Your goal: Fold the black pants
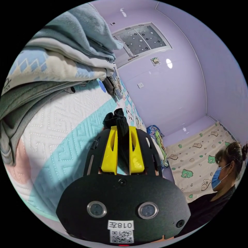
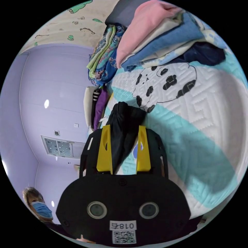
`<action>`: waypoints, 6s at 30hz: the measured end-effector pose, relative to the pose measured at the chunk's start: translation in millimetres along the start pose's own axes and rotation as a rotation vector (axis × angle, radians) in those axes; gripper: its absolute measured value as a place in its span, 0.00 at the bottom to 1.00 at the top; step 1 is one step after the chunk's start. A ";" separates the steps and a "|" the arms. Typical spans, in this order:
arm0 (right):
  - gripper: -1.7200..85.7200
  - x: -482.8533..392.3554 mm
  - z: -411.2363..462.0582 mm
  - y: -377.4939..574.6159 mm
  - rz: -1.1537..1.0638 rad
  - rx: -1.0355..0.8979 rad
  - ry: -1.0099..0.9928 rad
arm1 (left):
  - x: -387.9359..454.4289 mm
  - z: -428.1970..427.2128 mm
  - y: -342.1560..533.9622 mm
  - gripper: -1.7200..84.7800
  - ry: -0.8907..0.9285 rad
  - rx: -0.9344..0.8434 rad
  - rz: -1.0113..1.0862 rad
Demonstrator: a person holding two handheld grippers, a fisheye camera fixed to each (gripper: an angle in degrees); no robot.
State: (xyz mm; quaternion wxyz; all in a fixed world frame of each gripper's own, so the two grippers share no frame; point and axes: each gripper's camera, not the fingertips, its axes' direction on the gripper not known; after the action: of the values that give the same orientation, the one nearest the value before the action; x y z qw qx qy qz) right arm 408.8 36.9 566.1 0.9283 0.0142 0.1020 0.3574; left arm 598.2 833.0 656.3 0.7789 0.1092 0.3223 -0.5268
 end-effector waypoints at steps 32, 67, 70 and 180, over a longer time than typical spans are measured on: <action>0.03 -280.7 43.2 144.3 -0.843 -0.025 0.034 | -42.3 30.9 18.9 0.09 0.037 -0.014 -0.007; 0.09 -495.1 394.1 306.9 -1.818 -1.032 0.467 | -60.8 -12.4 -55.5 0.09 0.021 -0.025 0.020; 0.09 -496.5 400.4 308.3 -1.828 -1.010 0.494 | -59.2 -20.9 -68.1 0.09 0.022 -0.029 0.023; 0.18 28.1 116.3 95.8 -0.199 -0.628 -0.331 | 634.9 -100.1 -436.6 0.18 -0.043 -0.718 0.369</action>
State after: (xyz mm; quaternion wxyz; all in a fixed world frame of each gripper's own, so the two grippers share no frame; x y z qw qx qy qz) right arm 389.0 132.3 684.4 0.9215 -0.2239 -0.1632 0.2722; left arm 321.0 223.8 261.6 0.8556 -0.1248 0.4444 -0.2342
